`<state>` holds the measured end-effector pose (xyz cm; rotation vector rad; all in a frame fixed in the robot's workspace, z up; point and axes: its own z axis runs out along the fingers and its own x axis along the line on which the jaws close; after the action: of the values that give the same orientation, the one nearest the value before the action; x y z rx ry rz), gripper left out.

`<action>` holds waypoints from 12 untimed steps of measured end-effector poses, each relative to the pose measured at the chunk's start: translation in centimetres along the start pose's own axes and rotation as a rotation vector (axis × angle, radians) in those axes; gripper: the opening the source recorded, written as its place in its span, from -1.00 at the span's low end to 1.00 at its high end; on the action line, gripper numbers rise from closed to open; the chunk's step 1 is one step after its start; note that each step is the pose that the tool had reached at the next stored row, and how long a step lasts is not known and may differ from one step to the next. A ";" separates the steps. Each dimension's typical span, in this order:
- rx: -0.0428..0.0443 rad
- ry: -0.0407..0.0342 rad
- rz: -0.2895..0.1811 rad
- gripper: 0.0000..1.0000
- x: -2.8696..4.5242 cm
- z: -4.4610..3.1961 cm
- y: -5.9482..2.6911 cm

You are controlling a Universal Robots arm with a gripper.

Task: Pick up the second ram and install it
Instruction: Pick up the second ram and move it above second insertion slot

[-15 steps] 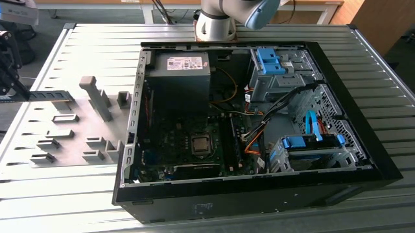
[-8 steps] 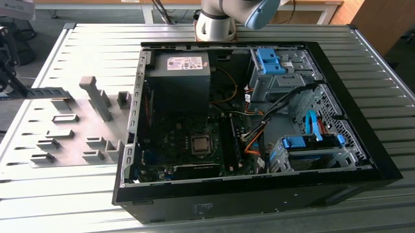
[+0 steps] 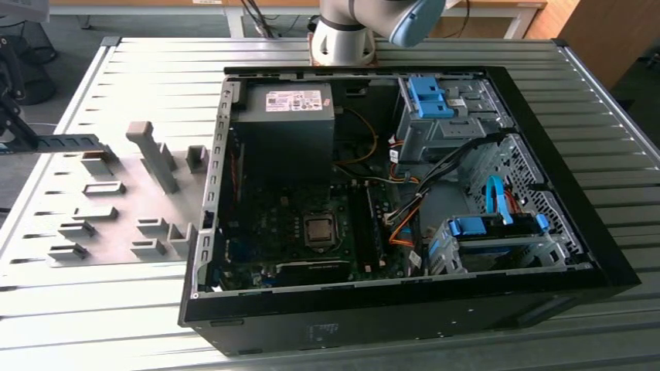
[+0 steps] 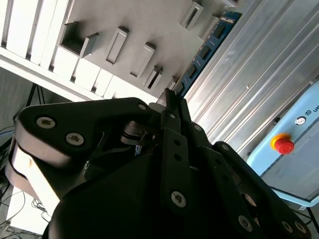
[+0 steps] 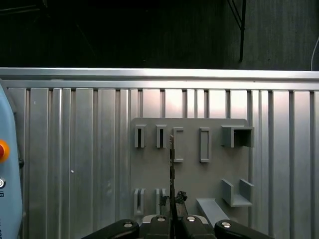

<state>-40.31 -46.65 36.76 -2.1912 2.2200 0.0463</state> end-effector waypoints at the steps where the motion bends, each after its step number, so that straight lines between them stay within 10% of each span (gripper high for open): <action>1: -0.0001 0.0000 0.000 -0.72 -0.01 -0.12 0.00; 12: 0.0000 0.0001 0.000 -0.72 -0.07 -1.19 0.01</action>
<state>-40.31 -46.62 37.95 -2.1913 2.2200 0.0463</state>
